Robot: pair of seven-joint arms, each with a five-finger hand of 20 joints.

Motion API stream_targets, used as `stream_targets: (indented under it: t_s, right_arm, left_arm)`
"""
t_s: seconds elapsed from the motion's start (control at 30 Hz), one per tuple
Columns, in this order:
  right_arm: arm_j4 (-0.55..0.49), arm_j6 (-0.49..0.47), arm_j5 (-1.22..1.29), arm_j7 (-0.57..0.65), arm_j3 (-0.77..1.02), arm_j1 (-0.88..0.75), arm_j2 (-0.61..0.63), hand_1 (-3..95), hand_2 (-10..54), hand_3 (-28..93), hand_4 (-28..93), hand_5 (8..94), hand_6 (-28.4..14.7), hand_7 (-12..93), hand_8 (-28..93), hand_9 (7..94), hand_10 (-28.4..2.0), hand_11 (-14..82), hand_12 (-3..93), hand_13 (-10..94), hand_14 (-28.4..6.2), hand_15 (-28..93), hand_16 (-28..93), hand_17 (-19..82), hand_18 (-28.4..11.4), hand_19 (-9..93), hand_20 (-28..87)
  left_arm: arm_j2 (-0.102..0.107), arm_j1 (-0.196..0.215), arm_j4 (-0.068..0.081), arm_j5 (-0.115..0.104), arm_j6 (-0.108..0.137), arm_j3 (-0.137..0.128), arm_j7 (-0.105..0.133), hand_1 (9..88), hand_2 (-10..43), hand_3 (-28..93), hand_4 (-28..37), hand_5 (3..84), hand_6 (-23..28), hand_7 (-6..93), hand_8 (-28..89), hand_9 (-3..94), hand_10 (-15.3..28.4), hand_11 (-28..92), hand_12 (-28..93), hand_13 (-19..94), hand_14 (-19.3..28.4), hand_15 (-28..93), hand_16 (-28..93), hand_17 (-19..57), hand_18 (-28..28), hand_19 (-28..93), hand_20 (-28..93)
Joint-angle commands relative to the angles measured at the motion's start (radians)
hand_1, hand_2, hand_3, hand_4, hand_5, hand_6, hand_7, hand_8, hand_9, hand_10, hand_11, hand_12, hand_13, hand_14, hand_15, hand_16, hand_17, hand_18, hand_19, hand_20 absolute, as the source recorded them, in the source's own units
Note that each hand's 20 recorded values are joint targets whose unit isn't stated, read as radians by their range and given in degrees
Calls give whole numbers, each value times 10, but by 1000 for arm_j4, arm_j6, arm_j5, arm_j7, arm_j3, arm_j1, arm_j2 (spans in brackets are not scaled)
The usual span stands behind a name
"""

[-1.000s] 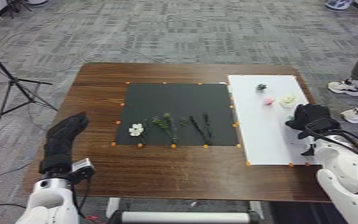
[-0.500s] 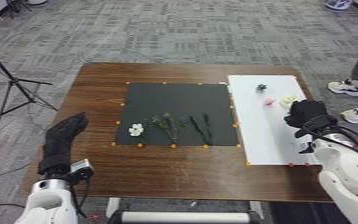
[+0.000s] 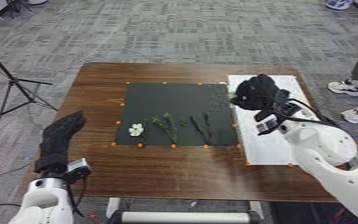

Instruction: Arrange flowers

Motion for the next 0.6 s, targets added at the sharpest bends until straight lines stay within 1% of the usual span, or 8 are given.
stream_targets:
  t_s: [0.03, 0.2, 0.23, 0.3, 0.37, 0.47, 0.57, 0.6]
  right_arm:
    - [-3, -31, -20, -92, -247, 303, -130, 545, -10, 575, -279, 771, 27, 307, 42, 855, -89, 467, 337, 730, -115, 779, 455, 358, -241, 795, 561]
    - [75, -27, -46, -160, -348, 382, -241, 546, -5, 570, -281, 766, 31, 309, 27, 848, -88, 468, 341, 722, -116, 781, 458, 351, -236, 781, 558]
    - [94, -21, -54, -169, -363, 393, -265, 547, -4, 569, -282, 766, 31, 310, 24, 845, -88, 468, 341, 719, -117, 782, 459, 350, -235, 777, 557]
    - [134, -21, -72, -193, -366, 404, -316, 548, -3, 566, -282, 763, 32, 310, 15, 840, -88, 468, 342, 713, -118, 781, 459, 345, -235, 769, 555]
    - [172, -18, -93, -216, -363, 410, -363, 549, -1, 562, -282, 759, 34, 314, 2, 835, -89, 466, 341, 709, -118, 780, 460, 342, -233, 762, 553]
    - [245, 13, -160, -240, -369, 433, -424, 549, -1, 562, -282, 755, 36, 321, -18, 832, -89, 466, 341, 706, -118, 780, 460, 341, -233, 759, 555]
    - [321, 29, -213, -265, -363, 443, -481, 551, -9, 571, -282, 749, 41, 330, -49, 830, -89, 467, 340, 704, -118, 782, 460, 340, -232, 757, 558]
    - [318, 39, -225, -253, -376, 441, -482, 552, -11, 571, -283, 749, 42, 331, -51, 829, -89, 467, 341, 704, -118, 782, 461, 339, -232, 756, 558]
  left_arm:
    - [1, -19, 5, 10, -29, 6, 0, 243, 25, 720, -256, 458, 51, 155, -81, 442, 130, 199, 95, 335, 148, 136, -9, 44, 103, 62, 140]
    - [3, -28, 10, 8, -26, 6, -1, 244, 25, 720, -256, 460, 51, 156, -81, 440, 129, 197, 97, 334, 148, 134, -7, 46, 100, 60, 138]
    - [2, -23, 8, 8, -23, 3, -1, 245, 25, 719, -257, 460, 52, 156, -81, 440, 129, 197, 96, 335, 147, 133, -7, 46, 100, 58, 138]
    - [0, -28, 11, 4, -21, 4, -4, 245, 25, 719, -257, 460, 52, 156, -81, 440, 129, 196, 96, 335, 147, 132, -7, 47, 98, 55, 137]
    - [-1, -31, 12, 6, -20, 5, -4, 245, 25, 718, -257, 460, 52, 155, -81, 440, 129, 196, 97, 335, 146, 132, -6, 48, 96, 54, 138]
    - [-4, -37, 14, 5, -19, 11, -1, 245, 26, 718, -257, 460, 52, 154, -80, 440, 129, 196, 97, 334, 146, 132, -6, 49, 95, 52, 138]
    - [-5, -55, 24, 7, -22, 21, -2, 246, 26, 716, -257, 460, 52, 154, -80, 440, 129, 196, 97, 334, 145, 132, -6, 49, 94, 52, 139]
    - [-1, -38, 16, 2, -22, 18, 10, 246, 26, 716, -256, 460, 52, 155, -80, 440, 130, 196, 97, 334, 145, 131, -6, 49, 94, 52, 139]
